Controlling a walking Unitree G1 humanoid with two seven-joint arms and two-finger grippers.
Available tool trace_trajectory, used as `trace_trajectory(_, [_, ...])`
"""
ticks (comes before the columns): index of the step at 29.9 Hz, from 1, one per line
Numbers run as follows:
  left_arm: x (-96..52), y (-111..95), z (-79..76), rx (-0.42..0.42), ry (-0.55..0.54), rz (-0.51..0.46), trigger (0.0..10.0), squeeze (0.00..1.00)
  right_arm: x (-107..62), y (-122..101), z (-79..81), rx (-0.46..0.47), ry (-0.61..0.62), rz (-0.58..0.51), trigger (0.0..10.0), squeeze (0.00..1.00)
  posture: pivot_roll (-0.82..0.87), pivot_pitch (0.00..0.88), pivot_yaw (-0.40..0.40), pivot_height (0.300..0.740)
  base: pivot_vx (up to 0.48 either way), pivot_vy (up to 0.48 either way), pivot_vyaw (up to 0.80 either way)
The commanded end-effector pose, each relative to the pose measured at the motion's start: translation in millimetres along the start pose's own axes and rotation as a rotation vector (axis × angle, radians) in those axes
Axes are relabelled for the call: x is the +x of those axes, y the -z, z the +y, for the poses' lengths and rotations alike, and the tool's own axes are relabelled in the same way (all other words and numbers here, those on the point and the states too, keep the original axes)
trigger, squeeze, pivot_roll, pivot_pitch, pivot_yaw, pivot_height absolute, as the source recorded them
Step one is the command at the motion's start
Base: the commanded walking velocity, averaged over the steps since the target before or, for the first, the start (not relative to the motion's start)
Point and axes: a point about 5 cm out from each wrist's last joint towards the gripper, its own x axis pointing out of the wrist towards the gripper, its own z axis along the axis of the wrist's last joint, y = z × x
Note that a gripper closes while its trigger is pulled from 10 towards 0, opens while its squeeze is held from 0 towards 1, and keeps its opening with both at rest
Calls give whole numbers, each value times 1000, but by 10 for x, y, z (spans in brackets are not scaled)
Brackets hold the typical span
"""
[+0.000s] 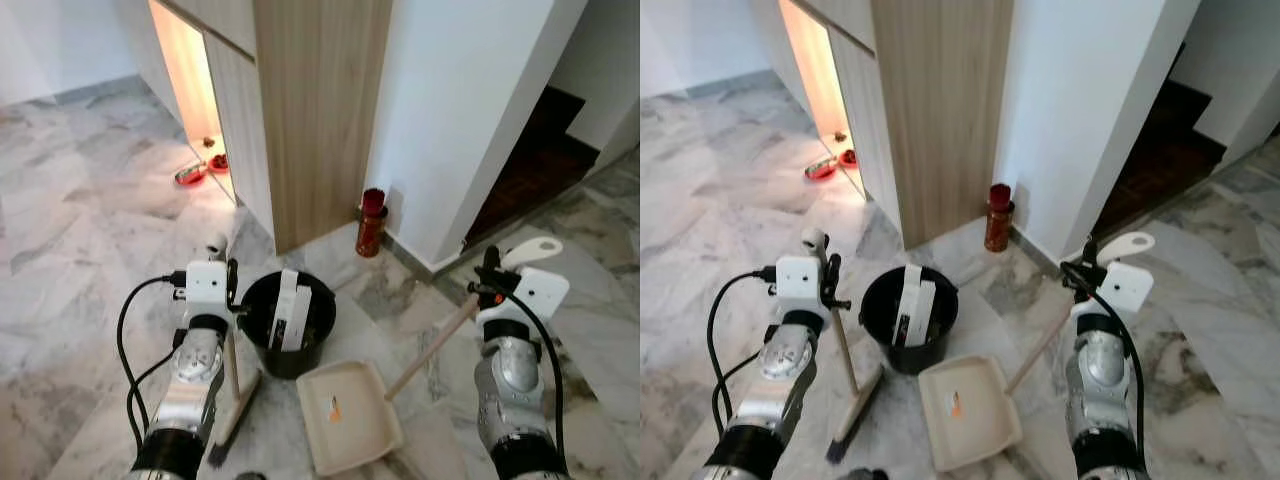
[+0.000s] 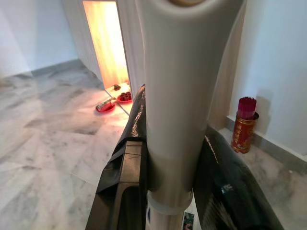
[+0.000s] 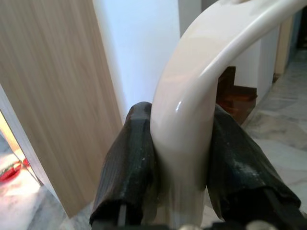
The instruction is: Sweep floor
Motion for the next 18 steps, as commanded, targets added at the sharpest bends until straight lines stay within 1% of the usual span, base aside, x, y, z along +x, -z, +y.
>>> trace_trajectory(1, [35,-123,12,-4,-14,-58,10000,0,50,-56,19,14,0,-21,10000,0,41,27,-22,740,-266,0,0])
trace_trajectory(7, [35,-126,-24,-11,-14,-59,10000,0,56,-60,-2,13,-1,-21,10000,0,30,25,-28,740,-266,0,0])
trace_trajectory(14, [24,-117,-103,-34,-18,-57,10000,0,92,-111,-87,-4,0,-31,10000,0,14,26,-56,740,-269,0,0])
trace_trajectory(18, [7,-87,-123,-47,-38,-46,10000,0,114,-134,-112,-16,-8,-30,10000,0,-1,27,-82,740,0,0,0])
